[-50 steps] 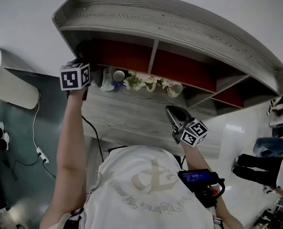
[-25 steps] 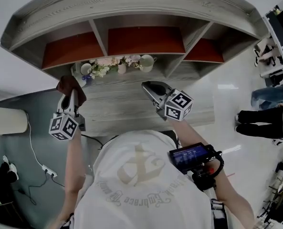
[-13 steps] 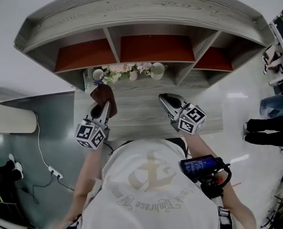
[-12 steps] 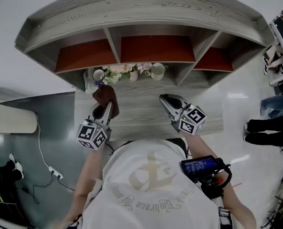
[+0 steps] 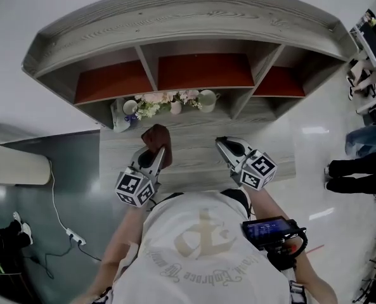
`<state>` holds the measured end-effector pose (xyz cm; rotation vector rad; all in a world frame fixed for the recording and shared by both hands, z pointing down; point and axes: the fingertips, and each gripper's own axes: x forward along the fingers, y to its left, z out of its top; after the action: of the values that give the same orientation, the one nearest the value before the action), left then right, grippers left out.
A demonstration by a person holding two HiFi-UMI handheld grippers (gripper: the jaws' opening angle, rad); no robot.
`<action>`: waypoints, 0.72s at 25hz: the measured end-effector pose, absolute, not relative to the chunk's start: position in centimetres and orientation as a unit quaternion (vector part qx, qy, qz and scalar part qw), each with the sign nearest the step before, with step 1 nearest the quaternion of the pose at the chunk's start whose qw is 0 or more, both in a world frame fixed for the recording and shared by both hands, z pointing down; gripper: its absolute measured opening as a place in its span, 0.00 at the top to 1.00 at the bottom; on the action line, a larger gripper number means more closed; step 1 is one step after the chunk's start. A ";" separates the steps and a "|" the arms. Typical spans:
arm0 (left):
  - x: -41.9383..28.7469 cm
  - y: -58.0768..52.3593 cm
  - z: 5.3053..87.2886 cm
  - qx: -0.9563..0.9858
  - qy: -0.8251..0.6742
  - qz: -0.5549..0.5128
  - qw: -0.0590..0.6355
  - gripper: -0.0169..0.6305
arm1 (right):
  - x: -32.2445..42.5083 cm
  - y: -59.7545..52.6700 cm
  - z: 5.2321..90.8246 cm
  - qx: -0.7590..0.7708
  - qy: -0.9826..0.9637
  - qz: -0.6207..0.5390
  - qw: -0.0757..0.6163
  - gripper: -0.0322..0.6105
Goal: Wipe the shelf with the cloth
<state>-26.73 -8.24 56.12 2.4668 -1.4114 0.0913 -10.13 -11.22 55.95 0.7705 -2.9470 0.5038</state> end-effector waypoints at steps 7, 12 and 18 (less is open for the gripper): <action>-24.1 -7.9 56.9 0.873 -0.461 0.050 0.155 0.87 | -9.1 -10.3 56.3 0.266 -0.949 0.168 0.025 0.94; -23.3 -8.1 57.2 0.878 -0.448 0.055 0.157 0.87 | -9.0 -10.0 56.6 0.272 -0.947 0.170 0.024 0.94; -23.0 -8.0 57.5 0.880 -0.442 0.057 0.160 0.87 | -8.9 -9.8 56.7 0.275 -0.946 0.169 0.026 0.94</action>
<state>-23.04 -8.04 57.53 2.5151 -1.2639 0.1632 -8.86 -9.82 56.72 0.8506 -2.9231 0.5231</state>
